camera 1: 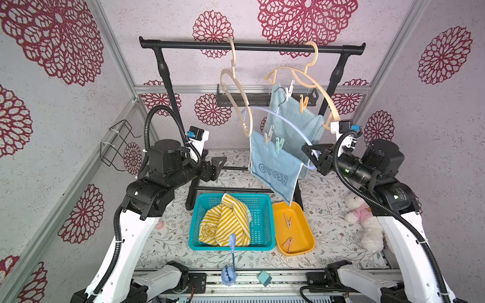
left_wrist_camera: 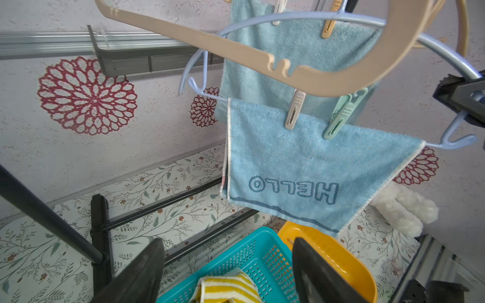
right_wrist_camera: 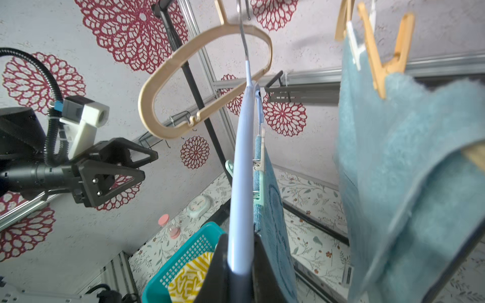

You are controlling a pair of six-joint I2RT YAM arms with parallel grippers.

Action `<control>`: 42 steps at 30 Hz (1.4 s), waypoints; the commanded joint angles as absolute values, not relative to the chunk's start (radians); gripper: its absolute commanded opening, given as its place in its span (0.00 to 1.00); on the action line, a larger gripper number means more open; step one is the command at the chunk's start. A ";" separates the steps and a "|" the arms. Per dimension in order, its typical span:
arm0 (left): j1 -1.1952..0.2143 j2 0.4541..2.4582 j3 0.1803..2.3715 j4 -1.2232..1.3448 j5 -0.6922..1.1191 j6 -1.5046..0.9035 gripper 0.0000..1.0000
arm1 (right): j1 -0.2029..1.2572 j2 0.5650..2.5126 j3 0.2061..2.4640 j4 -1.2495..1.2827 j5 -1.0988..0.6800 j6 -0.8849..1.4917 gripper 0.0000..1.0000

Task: Remove the clothespins securing towels to the hanger
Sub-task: Pick up the hanger from the clothesline.

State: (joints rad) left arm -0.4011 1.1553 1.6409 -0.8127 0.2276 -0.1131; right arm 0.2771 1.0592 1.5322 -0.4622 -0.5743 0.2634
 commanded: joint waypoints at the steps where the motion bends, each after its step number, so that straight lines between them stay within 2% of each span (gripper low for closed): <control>1: -0.428 1.144 1.648 -0.867 0.282 -0.067 0.78 | 0.273 0.988 1.520 -0.444 -0.628 0.252 0.00; 15: -0.529 1.166 1.706 -0.929 0.378 0.004 0.78 | 0.272 0.892 1.440 -0.549 -0.837 0.195 0.00; 29: -0.577 1.147 1.713 -0.930 0.428 0.023 0.79 | 0.273 0.823 1.369 -0.584 -0.928 0.161 0.00; 42: -0.580 1.194 1.821 -0.962 0.479 0.108 0.82 | 0.276 0.896 1.374 -0.475 -1.093 0.196 0.00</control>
